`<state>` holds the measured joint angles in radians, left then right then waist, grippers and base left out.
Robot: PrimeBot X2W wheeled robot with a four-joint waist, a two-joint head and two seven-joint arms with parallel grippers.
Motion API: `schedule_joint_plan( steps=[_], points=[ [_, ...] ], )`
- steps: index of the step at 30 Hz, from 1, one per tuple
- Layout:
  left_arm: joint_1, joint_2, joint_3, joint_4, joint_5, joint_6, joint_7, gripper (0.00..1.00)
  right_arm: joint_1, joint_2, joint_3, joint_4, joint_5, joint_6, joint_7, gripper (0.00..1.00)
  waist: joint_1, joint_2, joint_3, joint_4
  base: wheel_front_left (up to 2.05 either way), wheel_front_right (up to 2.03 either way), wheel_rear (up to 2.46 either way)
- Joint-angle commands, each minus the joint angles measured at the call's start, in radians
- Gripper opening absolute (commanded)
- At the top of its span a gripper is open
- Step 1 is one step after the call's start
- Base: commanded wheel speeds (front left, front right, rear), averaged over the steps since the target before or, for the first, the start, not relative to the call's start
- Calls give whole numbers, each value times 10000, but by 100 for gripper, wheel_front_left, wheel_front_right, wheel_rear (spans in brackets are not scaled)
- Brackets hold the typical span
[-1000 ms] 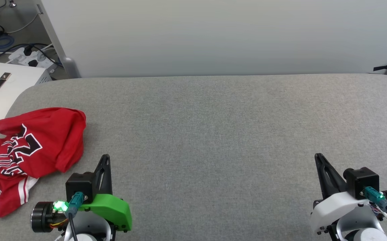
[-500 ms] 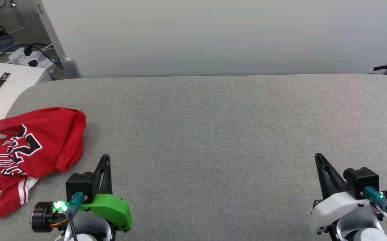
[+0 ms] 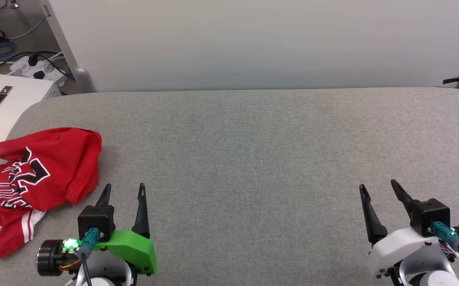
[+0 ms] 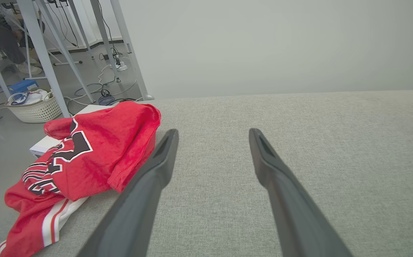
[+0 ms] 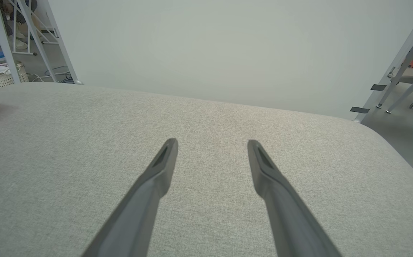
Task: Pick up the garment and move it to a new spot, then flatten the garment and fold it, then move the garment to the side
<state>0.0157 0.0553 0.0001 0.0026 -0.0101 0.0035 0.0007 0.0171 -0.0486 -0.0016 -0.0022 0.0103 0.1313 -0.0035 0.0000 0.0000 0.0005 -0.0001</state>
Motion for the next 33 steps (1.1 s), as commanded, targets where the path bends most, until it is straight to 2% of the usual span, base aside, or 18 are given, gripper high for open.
schedule_joint_plan(
  steps=[1,20,33],
  points=[
    [-7,-3,-10,-37,-9,61,-73,100,-1,-2,-33,-17,33,0,-68,100,0,0,5,0,0,0,0],
    [-5,-3,-93,-238,2,389,-467,100,22,-4,-277,-245,299,-1,-457,100,0,0,58,-4,0,0,0],
    [28,2,-148,-371,-51,450,-734,100,76,-6,-397,-418,607,-2,-719,100,0,0,98,0,0,0,0]
  ],
)
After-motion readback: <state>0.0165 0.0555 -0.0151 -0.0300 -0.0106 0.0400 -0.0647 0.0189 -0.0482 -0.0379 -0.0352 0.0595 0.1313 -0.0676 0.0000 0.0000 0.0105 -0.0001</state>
